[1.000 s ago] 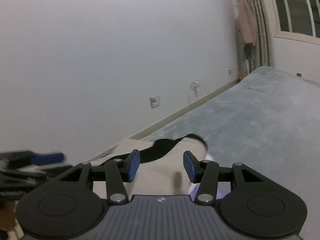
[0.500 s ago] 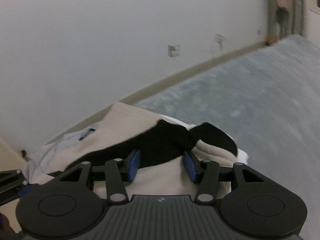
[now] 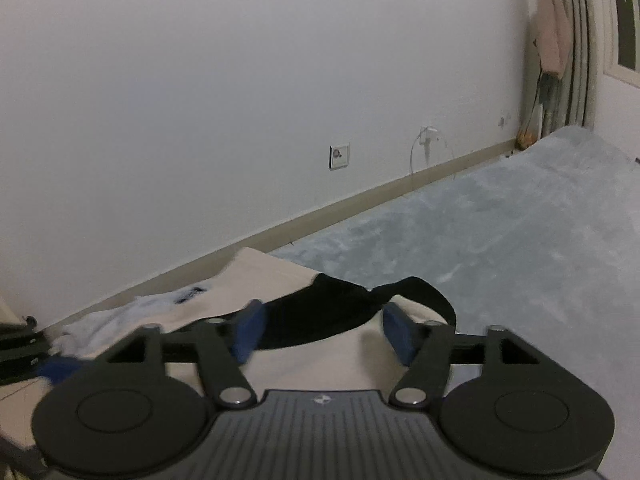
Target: Fold clothes
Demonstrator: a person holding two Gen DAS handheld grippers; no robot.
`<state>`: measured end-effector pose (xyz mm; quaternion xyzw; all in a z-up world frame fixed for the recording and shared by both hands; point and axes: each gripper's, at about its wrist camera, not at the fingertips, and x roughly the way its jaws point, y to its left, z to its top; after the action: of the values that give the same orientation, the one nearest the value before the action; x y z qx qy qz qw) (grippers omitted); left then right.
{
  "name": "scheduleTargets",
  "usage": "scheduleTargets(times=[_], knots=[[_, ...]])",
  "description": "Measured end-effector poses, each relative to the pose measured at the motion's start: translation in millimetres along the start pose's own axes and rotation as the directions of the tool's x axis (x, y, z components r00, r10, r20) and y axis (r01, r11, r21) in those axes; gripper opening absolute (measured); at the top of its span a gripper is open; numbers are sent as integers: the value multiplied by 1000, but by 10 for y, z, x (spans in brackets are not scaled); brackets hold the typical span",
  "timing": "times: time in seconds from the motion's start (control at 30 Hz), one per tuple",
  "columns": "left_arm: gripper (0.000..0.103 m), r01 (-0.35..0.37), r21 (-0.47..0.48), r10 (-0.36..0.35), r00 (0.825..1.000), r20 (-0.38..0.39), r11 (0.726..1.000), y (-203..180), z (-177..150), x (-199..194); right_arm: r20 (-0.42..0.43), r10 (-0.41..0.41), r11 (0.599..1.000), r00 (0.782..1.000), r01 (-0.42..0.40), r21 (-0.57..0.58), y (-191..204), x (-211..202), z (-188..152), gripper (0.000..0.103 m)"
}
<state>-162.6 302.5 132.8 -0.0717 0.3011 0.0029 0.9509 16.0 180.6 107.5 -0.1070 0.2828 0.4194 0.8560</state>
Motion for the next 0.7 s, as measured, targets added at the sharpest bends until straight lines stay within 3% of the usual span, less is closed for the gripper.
scheduleTargets(times=[0.1, 0.17, 0.3, 0.53, 0.7], knots=[[71, -49, -11, 49, 999, 0, 999, -30, -17, -135, 15, 2, 1000, 1000, -2, 16, 141, -284, -72, 81], [74, -90, -6, 90, 996, 0, 996, -66, -21, -206, 19, 0, 999, 1000, -1, 44, 178, -441, -130, 87], [77, -137, -44, 136, 990, -19, 990, -108, -23, -344, 19, 9, 994, 1000, -11, 106, 207, -706, -277, 90], [101, -211, -50, 212, 977, 11, 976, -229, -20, -598, 40, -43, 991, 998, 37, 129, 316, -992, -424, 99], [103, -255, -49, 255, 967, 12, 966, -341, -29, -746, 62, -56, 991, 997, 48, 129, 416, -1174, -522, 103]])
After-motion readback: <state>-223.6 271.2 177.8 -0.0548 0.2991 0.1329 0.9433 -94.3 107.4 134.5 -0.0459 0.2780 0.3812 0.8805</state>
